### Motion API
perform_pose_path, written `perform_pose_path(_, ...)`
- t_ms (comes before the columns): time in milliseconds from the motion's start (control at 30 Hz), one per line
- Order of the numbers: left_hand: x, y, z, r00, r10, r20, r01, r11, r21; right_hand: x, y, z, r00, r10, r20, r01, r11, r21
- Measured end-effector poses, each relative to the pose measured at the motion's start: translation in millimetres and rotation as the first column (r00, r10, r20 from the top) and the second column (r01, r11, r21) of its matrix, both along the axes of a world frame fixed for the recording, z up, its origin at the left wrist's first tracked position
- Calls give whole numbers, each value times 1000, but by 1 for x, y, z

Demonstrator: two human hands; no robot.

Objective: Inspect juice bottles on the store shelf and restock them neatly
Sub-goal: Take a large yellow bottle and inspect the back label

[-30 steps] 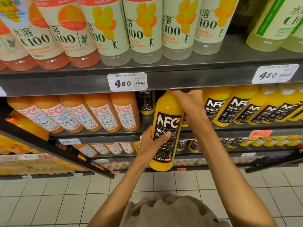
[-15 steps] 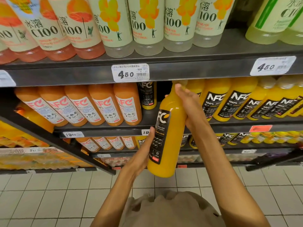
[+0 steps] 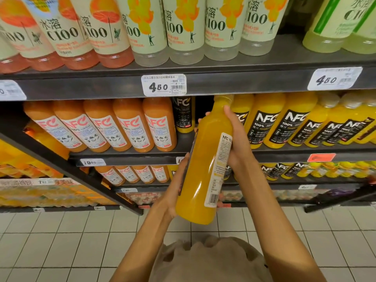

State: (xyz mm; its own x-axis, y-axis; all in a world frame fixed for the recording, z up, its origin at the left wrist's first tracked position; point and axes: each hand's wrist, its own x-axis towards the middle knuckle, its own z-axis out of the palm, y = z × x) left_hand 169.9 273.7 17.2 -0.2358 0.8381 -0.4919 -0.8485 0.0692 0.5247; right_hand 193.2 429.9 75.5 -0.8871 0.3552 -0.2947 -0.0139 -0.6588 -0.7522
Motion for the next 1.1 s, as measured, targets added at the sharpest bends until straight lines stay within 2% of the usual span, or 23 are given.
perform_pose_path(33,-1,-3,-2,999,6,-47,-6,1000,0,1,1,-1,999,-30,31,29,999,25)
perform_pose_path(100,-2,-8,-3,970,51,-238,-58,998,-24,3,0,1,992,-78,96,64,987,147)
perform_pose_path(167,0,-7,2,900,27,-435,-71,994,-84,4,-5,4,975,-179,133,133,945,299)
perform_pose_path(233,4,-2,4,825,-5,-565,-92,985,-143,6,-10,8,959,-252,126,197,919,342)
perform_pose_path(300,9,3,2,829,31,-558,-106,989,-102,9,-9,10,960,-229,160,159,918,363)
perform_pose_path(333,10,3,1,863,63,-501,-102,994,-50,11,-6,9,960,-202,192,118,919,375)
perform_pose_path(400,11,2,-1,952,112,-286,-103,994,46,16,1,6,966,-141,215,57,933,355)
perform_pose_path(500,16,5,-3,999,43,-13,-41,996,77,22,6,0,993,-16,120,-8,980,197)
perform_pose_path(600,21,6,-7,997,-49,65,43,995,86,23,5,-3,1000,18,-2,-18,1000,24)
perform_pose_path(700,21,3,-13,1000,-28,3,28,998,50,26,4,-7,999,-34,-7,34,998,58)
perform_pose_path(800,15,-3,-18,972,72,-224,-80,997,-23,27,1,-7,986,-123,109,103,980,172)
perform_pose_path(867,11,-5,-15,934,31,-355,-64,995,-80,27,-3,-7,964,-228,139,189,949,252)
perform_pose_path(933,11,-4,-13,888,-22,-459,-49,989,-142,27,-8,-7,944,-301,138,258,929,264)
perform_pose_path(1000,13,-2,-14,866,-31,-499,-64,983,-172,26,-10,-7,950,-279,141,234,934,270)
perform_pose_path(1100,8,-4,-15,906,-20,-424,-55,985,-164,28,-2,-6,971,-166,175,112,953,281)
